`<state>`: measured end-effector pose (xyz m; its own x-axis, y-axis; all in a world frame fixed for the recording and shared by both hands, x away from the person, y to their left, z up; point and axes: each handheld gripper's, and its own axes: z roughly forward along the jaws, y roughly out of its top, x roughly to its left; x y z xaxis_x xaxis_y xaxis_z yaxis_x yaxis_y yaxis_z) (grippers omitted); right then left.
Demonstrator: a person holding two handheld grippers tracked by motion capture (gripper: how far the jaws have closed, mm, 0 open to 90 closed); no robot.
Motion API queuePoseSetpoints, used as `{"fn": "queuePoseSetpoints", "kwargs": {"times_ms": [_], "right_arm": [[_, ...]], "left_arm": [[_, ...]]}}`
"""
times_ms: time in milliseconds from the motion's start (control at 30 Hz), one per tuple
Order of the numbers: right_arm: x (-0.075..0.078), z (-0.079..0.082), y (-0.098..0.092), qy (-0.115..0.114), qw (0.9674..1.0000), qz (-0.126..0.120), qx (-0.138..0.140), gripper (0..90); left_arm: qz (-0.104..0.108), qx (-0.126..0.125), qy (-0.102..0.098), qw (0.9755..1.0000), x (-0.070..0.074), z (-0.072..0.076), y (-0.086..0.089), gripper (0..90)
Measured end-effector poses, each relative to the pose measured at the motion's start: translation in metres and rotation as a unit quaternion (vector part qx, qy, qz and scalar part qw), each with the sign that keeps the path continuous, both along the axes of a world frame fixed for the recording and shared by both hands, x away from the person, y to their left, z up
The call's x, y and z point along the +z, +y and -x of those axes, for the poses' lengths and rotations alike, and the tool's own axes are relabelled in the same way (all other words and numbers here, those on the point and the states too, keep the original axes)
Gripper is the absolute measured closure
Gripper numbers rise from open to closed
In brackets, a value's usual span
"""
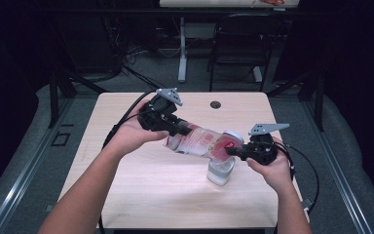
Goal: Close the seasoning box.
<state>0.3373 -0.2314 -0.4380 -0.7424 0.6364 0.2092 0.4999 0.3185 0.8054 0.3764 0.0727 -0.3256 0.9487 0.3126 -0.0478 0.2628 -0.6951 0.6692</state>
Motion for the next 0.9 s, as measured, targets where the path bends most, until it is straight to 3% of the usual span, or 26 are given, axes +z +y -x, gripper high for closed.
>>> {"fn": "queuePoseSetpoints", "kwargs": {"times_ms": [900], "right_arm": [[-0.0015,-0.0015,-0.0022,0.005,1.0000,-0.002,0.002,85.7]], "left_arm": [[0.005,0.002,0.000,1.0000,0.0008,-0.0008,-0.0027,73.6]]}}
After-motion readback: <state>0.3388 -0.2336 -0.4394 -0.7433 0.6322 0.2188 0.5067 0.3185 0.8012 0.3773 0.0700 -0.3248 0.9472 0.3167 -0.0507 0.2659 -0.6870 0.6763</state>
